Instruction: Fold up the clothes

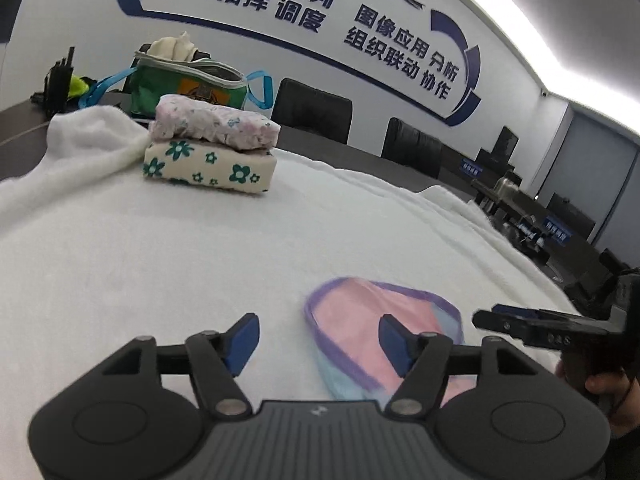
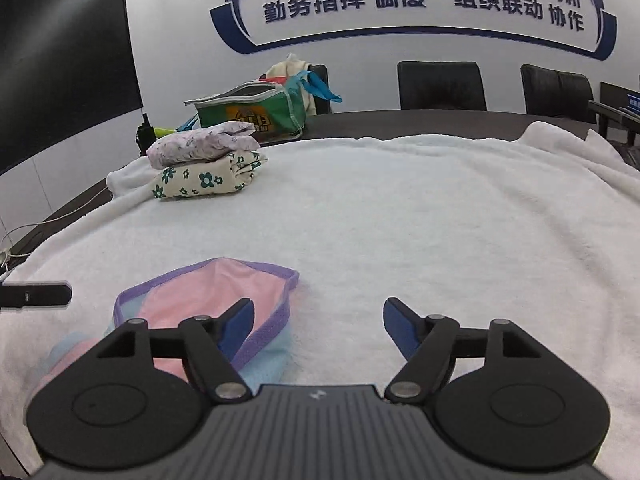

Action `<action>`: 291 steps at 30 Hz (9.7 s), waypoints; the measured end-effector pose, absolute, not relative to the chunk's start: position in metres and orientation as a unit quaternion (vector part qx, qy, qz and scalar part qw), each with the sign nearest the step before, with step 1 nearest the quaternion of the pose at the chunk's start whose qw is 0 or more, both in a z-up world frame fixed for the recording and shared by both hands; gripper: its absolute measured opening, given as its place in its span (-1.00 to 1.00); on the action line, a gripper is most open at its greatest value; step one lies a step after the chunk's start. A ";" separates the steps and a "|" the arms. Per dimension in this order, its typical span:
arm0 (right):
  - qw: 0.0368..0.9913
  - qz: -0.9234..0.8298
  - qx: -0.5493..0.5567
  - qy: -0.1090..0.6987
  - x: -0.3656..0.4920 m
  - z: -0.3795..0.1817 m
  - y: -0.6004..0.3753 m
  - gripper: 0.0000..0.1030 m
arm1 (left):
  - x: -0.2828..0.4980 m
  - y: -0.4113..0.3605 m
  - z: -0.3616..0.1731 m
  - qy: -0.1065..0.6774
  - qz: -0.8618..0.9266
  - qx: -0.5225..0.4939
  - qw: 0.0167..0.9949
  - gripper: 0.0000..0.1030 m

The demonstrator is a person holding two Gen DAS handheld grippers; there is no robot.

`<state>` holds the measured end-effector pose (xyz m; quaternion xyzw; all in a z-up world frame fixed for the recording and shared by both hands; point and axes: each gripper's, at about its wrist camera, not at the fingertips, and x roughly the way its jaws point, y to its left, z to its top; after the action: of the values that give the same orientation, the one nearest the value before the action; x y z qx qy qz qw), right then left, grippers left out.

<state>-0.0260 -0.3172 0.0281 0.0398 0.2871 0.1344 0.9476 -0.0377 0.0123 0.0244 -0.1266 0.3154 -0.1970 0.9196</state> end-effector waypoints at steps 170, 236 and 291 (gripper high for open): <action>0.933 0.147 0.080 0.317 -0.130 0.008 -0.278 -0.15 | -0.088 -0.019 -0.002 0.415 -0.241 -0.194 0.856 -0.69; 0.964 0.164 -0.058 0.200 0.284 0.065 -0.073 -0.53 | 0.240 0.103 0.076 0.194 -0.041 -0.127 0.972 -0.12; 0.933 0.120 -0.039 0.336 0.014 -0.001 -0.192 0.99 | -0.002 0.009 0.002 0.342 -0.012 0.004 0.940 1.00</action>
<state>0.0143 -0.1918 -0.0008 -0.0392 0.3362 0.1202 0.9332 -0.0022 0.0089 0.0021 0.0043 0.3423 -0.0116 0.9395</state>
